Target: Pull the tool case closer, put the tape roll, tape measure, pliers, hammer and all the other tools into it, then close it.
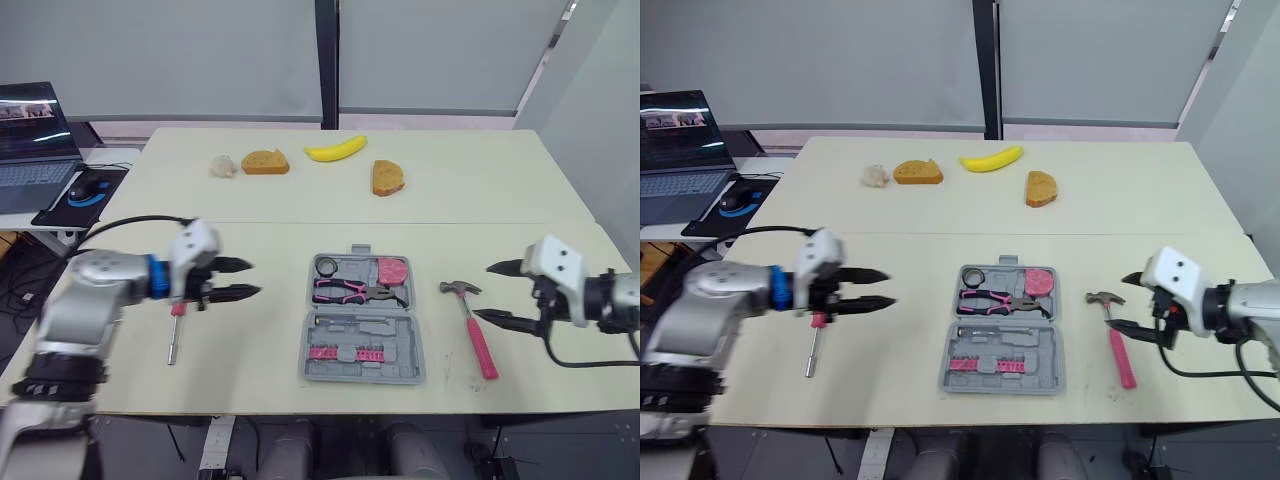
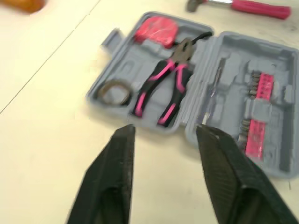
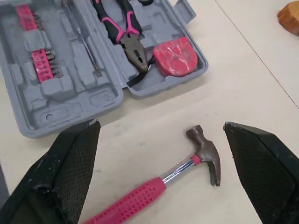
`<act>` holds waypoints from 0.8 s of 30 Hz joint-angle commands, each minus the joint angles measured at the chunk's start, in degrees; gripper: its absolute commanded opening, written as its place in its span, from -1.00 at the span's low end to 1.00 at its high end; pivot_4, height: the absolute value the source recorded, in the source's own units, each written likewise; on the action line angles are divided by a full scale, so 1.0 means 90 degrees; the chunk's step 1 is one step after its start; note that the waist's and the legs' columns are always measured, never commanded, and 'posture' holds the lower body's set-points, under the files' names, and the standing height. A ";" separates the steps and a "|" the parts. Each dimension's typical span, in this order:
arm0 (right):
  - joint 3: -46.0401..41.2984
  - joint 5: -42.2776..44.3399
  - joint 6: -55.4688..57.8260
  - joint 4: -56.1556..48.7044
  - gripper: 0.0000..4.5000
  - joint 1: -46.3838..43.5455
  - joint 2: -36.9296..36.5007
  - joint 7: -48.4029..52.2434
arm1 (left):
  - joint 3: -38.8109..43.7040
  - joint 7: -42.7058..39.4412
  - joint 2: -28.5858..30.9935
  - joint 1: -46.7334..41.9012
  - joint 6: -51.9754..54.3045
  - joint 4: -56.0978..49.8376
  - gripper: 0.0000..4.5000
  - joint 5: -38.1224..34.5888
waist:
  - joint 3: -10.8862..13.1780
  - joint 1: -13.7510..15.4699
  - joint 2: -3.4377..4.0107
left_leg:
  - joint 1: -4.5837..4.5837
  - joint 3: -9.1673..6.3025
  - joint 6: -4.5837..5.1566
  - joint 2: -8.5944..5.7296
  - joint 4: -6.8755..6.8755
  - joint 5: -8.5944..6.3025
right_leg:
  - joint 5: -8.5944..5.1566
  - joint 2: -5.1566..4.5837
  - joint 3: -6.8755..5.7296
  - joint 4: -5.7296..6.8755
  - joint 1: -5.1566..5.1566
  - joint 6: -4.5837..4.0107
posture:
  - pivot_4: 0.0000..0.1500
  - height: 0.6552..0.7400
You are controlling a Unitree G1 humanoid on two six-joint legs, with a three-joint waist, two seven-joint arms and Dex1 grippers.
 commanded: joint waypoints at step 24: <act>-0.0962 -0.0407 -0.0539 0.1384 1.00 0.0731 -0.0452 0.0409 | 0.1395 -0.0115 0.1627 0.0263 -0.1306 0.3336 0.99 0.0203 | 0.0001 0.0036 0.0005 | 0.0001 0.0006 -0.0001 0.0001 -0.0008 -0.0002 | 0.0000 -0.0017 0.0001 -0.0001 -0.0031 -0.0001 | 1.00 1.00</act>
